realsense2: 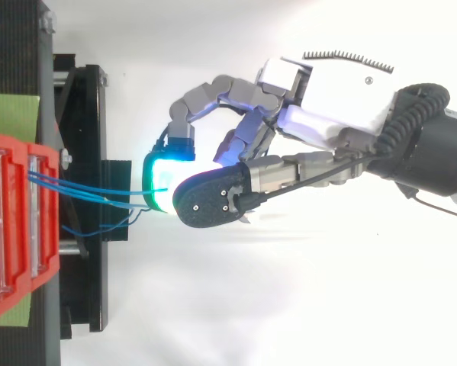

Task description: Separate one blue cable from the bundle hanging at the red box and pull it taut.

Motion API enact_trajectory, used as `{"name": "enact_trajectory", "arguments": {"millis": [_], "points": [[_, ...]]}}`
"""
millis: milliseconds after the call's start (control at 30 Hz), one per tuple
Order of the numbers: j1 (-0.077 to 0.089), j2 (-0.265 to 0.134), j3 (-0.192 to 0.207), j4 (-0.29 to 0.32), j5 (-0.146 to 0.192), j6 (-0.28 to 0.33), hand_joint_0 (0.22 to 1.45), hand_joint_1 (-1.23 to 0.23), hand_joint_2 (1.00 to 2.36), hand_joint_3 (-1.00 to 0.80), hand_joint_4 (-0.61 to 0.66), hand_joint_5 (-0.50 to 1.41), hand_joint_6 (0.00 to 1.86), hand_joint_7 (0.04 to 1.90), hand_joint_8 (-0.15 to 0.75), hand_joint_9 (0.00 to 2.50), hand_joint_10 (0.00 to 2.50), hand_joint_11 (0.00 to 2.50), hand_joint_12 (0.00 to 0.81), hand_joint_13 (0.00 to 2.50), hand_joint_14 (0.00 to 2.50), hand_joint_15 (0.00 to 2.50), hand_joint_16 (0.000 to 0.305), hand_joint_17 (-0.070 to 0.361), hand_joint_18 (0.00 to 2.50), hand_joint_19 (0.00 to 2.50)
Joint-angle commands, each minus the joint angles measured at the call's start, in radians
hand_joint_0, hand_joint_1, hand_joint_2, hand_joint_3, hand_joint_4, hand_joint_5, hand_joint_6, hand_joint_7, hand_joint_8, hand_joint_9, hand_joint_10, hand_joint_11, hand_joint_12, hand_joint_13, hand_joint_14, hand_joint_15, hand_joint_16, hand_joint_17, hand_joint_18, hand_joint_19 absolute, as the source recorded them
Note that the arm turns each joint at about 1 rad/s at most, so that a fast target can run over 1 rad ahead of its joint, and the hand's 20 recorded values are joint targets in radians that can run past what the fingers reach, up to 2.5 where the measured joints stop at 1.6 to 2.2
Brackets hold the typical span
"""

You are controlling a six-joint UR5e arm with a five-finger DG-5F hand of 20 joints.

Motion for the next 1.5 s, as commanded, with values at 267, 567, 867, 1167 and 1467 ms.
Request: {"name": "enact_trajectory", "arguments": {"millis": [267,567,867,1167,1467], "points": [[0.0,0.0,0.0,0.0,0.001,0.0,0.75,-0.68,1.02,-0.27,-0.18,-0.24,0.94,1.14,0.224,1.34,0.0,1.66,0.29,1.33,0.03,1.26,0.045,0.102,0.73,0.67],[0.0,0.001,0.0,0.0,0.001,0.0,0.75,-0.68,1.02,-0.27,-0.17,-0.24,0.94,1.14,0.219,1.34,0.0,1.66,0.291,1.32,0.03,1.25,0.045,0.102,0.73,0.67],[0.0,0.0,0.0,0.0,-0.001,0.0,0.75,-0.68,1.02,-0.27,-0.17,-0.24,0.94,1.15,0.22,1.34,0.0,1.66,0.292,1.31,0.03,1.24,0.045,0.102,0.73,0.67],[0.0,0.0,0.0,0.0,0.001,0.0,0.74,-0.68,1.02,-0.27,-0.17,-0.24,0.94,1.14,0.222,1.34,0.0,1.65,0.289,1.3,0.03,1.23,0.045,0.102,0.73,0.66],[0.0,0.0,0.0,0.0,-0.001,0.0,0.74,-0.68,1.02,-0.26,-0.17,-0.24,0.94,1.14,0.226,1.34,0.0,1.65,0.293,1.3,0.03,1.22,0.045,0.102,0.73,0.67]]}}
